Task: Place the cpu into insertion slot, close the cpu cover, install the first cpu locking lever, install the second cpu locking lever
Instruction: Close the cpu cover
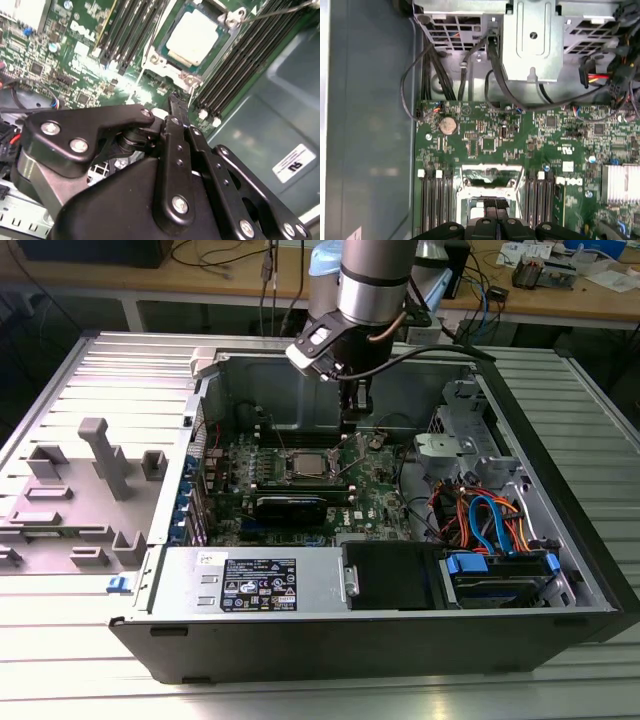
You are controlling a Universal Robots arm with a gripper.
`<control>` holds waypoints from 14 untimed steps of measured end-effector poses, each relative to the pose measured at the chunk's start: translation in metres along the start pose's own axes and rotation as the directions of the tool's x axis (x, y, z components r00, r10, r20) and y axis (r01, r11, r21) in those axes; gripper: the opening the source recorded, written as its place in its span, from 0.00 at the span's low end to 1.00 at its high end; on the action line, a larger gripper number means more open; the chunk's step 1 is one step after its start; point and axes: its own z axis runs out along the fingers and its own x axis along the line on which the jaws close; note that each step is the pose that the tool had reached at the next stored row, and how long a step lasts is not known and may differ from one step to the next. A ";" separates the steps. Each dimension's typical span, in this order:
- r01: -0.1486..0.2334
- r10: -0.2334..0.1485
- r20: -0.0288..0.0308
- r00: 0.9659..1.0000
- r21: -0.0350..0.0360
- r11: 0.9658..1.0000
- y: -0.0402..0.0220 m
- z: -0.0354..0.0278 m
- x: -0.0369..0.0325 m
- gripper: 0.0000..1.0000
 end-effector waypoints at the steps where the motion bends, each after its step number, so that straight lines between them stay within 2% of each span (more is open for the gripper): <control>1: 0.002 -0.002 0.000 1.000 0.000 1.000 0.0018 0.0007 0.0000 0.11; 3: 0.009 -0.009 0.000 1.000 0.000 1.000 0.0086 0.0027 -0.0002 0.11; 6: 0.016 -0.016 0.001 1.000 0.000 1.000 0.0154 0.0046 -0.0004 0.11; 14: 0.017 -0.017 0.001 1.000 0.000 1.000 0.0164 0.0050 -0.0004 0.11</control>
